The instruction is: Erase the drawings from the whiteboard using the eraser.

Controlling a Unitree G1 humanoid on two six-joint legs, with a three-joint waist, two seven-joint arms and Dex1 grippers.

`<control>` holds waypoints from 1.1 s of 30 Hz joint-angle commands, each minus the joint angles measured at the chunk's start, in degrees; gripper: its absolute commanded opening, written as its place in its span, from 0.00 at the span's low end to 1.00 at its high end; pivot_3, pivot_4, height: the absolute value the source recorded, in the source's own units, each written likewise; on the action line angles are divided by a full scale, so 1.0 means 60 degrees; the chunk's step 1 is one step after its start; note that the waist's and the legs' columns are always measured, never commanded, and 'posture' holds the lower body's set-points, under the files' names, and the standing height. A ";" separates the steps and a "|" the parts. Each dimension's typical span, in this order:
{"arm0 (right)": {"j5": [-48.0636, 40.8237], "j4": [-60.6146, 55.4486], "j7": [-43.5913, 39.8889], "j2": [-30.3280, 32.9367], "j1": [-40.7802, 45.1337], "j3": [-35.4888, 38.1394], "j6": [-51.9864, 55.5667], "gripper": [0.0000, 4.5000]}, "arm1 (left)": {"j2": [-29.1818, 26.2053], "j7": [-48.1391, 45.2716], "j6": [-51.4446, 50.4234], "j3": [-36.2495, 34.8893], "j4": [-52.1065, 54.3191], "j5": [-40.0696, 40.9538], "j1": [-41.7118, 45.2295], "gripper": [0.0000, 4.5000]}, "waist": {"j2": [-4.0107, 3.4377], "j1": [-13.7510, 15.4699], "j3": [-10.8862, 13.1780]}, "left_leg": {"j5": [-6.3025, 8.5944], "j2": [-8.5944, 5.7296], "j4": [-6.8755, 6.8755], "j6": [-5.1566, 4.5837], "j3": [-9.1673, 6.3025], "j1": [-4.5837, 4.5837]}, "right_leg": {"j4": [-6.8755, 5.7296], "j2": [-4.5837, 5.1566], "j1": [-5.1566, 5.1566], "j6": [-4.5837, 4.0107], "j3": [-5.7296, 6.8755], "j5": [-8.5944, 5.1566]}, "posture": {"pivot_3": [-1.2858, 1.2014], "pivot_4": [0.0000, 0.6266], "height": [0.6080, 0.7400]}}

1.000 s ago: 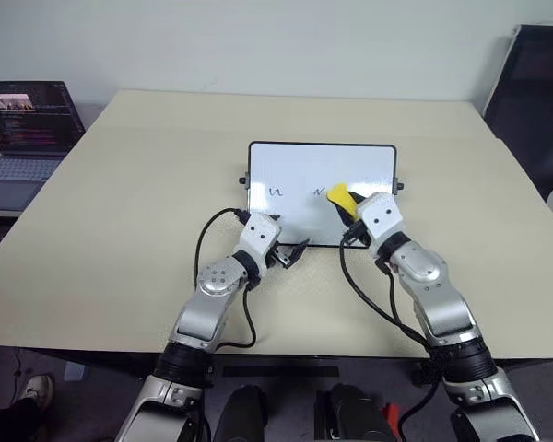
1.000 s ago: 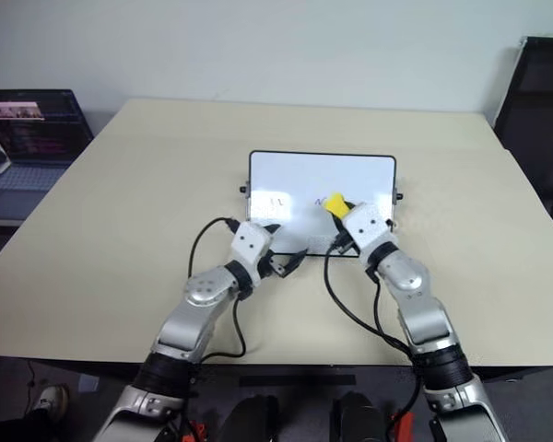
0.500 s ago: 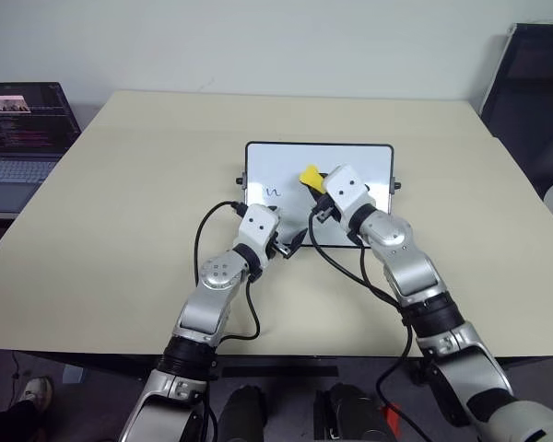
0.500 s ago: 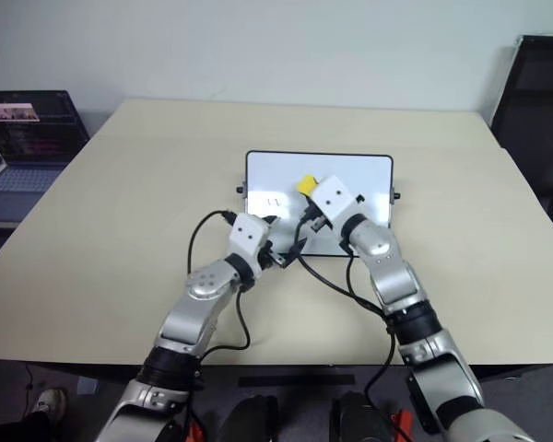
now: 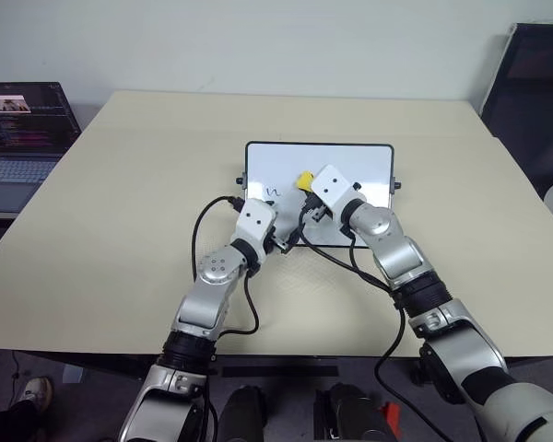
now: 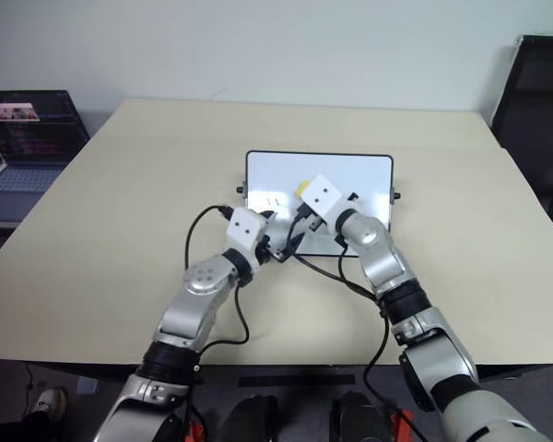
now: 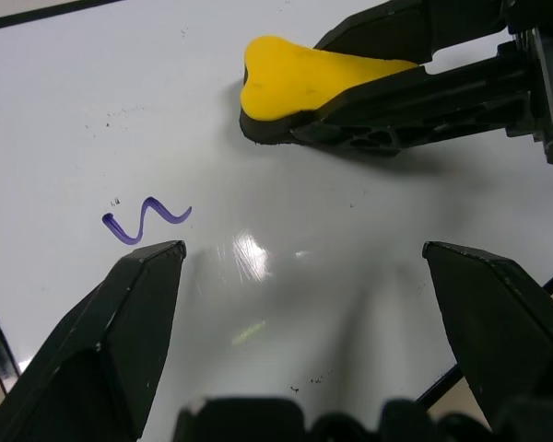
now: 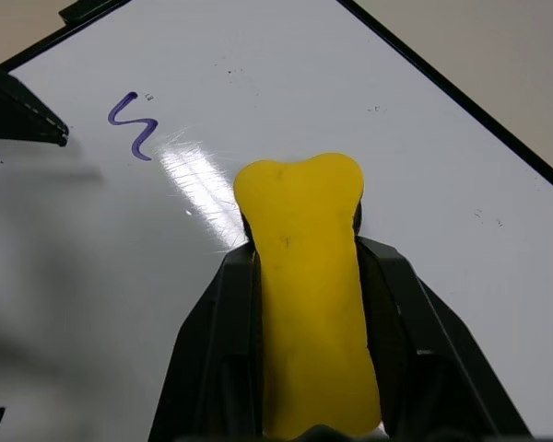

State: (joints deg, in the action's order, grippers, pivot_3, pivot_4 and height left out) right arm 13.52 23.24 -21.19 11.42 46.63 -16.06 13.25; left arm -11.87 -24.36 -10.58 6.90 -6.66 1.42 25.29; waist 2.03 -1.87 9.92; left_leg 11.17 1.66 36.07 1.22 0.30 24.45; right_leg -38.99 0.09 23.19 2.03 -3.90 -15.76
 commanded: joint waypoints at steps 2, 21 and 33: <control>0.0224 -0.0915 -0.0450 0.0710 -0.0567 0.0080 0.0844 0.24 | -0.0017 -0.0003 0.0166 -0.0071 0.0243 0.0038 0.0245 1.00 | 0.0001 0.0052 0.0000 | 0.0000 0.0001 0.0000 0.0000 -0.0001 0.0001 | 0.0000 0.0001 -0.0001 0.0000 0.0003 0.0000 | 0.52 0.24 1.00; -0.0095 -0.3381 -0.0759 0.1355 -0.2230 0.0583 0.2508 0.24 | -0.0009 -0.0170 0.0234 -0.0010 0.0012 0.0058 0.0443 1.00 | 0.0006 0.0028 -0.0004 | -0.0006 -0.0009 0.0008 0.0003 0.0003 -0.0007 | 0.0002 0.0005 -0.0017 0.0019 0.0013 -0.0010 | 0.52 0.24 1.00; -0.0313 -0.1051 -0.0079 -0.0125 0.0007 0.0423 0.1695 0.24 | -0.0004 -0.0189 0.0300 -0.0023 -0.0036 0.0004 0.0463 1.00 | 0.0005 -0.0133 -0.0003 | -0.0016 -0.0003 0.0001 0.0007 0.0001 -0.0018 | 0.0002 -0.0030 -0.0007 -0.0010 -0.0010 0.0026 | 0.52 0.24 1.00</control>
State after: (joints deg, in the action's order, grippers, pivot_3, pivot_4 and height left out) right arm 12.12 15.75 -22.51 11.13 44.91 -14.22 24.79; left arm -12.00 -25.61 -9.83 6.86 -7.71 1.39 27.15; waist 2.05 -2.67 9.90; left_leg 11.08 1.64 36.07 1.26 0.32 24.35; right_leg -38.98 -0.08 23.16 1.97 -3.98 -15.61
